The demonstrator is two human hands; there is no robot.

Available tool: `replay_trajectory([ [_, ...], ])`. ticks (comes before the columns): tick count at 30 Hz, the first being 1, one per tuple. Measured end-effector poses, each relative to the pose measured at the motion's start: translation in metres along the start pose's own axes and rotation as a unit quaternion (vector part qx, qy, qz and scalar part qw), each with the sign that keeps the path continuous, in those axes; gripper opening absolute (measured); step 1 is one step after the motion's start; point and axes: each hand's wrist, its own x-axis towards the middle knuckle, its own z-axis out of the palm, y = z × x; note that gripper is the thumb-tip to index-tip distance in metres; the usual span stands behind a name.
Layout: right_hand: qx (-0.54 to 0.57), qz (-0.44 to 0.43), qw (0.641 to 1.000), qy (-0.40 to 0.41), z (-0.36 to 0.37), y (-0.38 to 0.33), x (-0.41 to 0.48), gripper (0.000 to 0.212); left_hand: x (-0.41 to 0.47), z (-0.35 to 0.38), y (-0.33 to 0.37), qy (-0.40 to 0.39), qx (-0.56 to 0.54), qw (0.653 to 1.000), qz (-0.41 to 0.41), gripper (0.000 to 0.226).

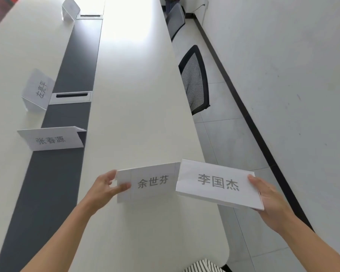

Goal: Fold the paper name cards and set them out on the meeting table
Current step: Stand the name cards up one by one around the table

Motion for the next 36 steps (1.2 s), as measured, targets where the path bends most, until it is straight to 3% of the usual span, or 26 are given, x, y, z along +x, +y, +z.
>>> replay_trajectory([
  [2, 0.013, 0.01, 1.0, -0.008, 0.0, 0.0, -0.002, 0.037, -0.011, 0.002, 0.018, 0.025, -0.08, 0.996, 0.009, 0.038],
  [4, 0.021, 0.017, 1.0, -0.012, 0.002, -0.004, -0.005, 0.056, -0.022, 0.009, 0.032, 0.064, -0.146, 0.987, 0.0, 0.033],
  [6, 0.023, 0.013, 1.0, -0.011, 0.001, -0.008, -0.007, 0.067, -0.032, 0.016, 0.041, 0.089, -0.198, 0.976, -0.009, 0.044],
  [10, 0.056, 0.018, 0.998, -0.027, -0.012, -0.014, -0.004, 0.039, -0.052, 0.033, 0.054, 0.119, -0.268, 0.956, -0.015, 0.045],
  [17, 0.11, 0.025, 0.992, -0.056, -0.077, -0.029, 0.001, 0.046, -0.08, 0.112, 0.084, 0.176, -0.335, 0.925, -0.042, 0.027],
  [23, 0.103, 0.031, 0.993, -0.04, -0.178, -0.046, 0.009, 0.036, -0.077, 0.224, 0.112, 0.196, -0.396, 0.894, -0.078, 0.019],
  [28, 0.085, 0.036, 0.996, -0.008, -0.258, -0.057, 0.027, 0.029, -0.064, 0.312, 0.129, 0.18, -0.419, 0.882, -0.119, 0.027],
  [36, 0.101, 0.042, 0.993, -0.03, -0.297, -0.084, 0.081, 0.028, -0.034, 0.342, 0.164, 0.196, -0.421, 0.878, -0.117, 0.031],
])
